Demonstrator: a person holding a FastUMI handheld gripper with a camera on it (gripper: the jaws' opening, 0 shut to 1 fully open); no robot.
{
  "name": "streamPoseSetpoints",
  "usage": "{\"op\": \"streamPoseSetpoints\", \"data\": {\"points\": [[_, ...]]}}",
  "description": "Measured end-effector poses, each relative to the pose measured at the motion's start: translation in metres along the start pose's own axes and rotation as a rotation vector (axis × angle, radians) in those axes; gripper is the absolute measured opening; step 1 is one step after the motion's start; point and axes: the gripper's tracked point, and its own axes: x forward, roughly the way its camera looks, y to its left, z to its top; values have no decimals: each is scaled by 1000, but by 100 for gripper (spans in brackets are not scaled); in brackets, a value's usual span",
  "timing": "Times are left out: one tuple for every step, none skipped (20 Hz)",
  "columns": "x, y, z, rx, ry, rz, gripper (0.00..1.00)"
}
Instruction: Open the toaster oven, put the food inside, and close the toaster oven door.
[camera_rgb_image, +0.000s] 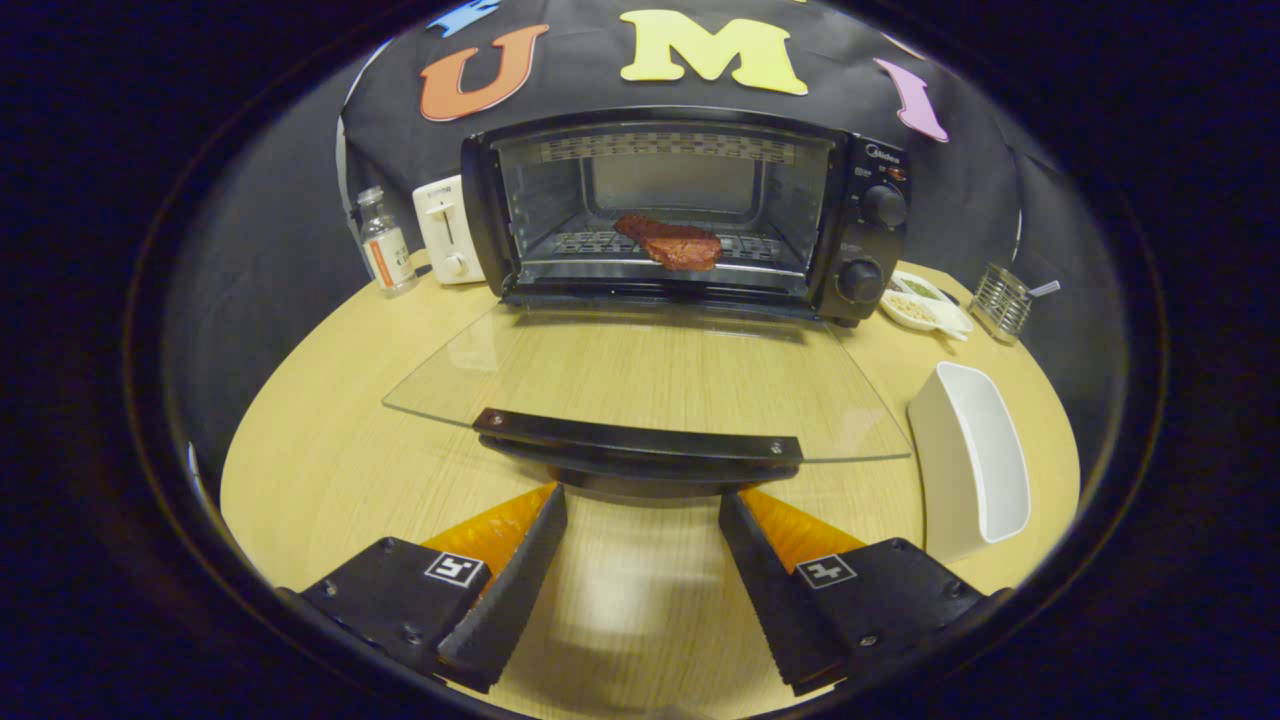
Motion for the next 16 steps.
{"op": "streamPoseSetpoints", "data": {"points": [[0, -1, 3, 4, 2, -5, 98], [-1, -3, 7, 4, 0, -13, 98], [-3, -3, 11, 10, -3, -14, 98], [-7, -3, 16, 12, -6, -12, 98], [-9, -3, 21, 6, -8, -17, 98], [-13, -4, 27, -2, -16, -22, 98], [-17, -4, 35, -7, -24, -25, 98], [-21, -5, 43, -6, -32, -26, 98], [-24, -4, 50, -2, -42, -25, 98], [-28, -4, 59, 5, -51, -24, 98], [-31, -3, 69, 9, -63, -21, 98], [-33, -3, 79, 11, -73, -22, 98], [-34, -3, 88, 16, -83, -19, 98], [-36, -3, 97, 27, -90, -15, 98], [-37, -3, 106, 39, -99, -11, 98], [-38, -3, 113, 44, -106, -12, 98]]}}
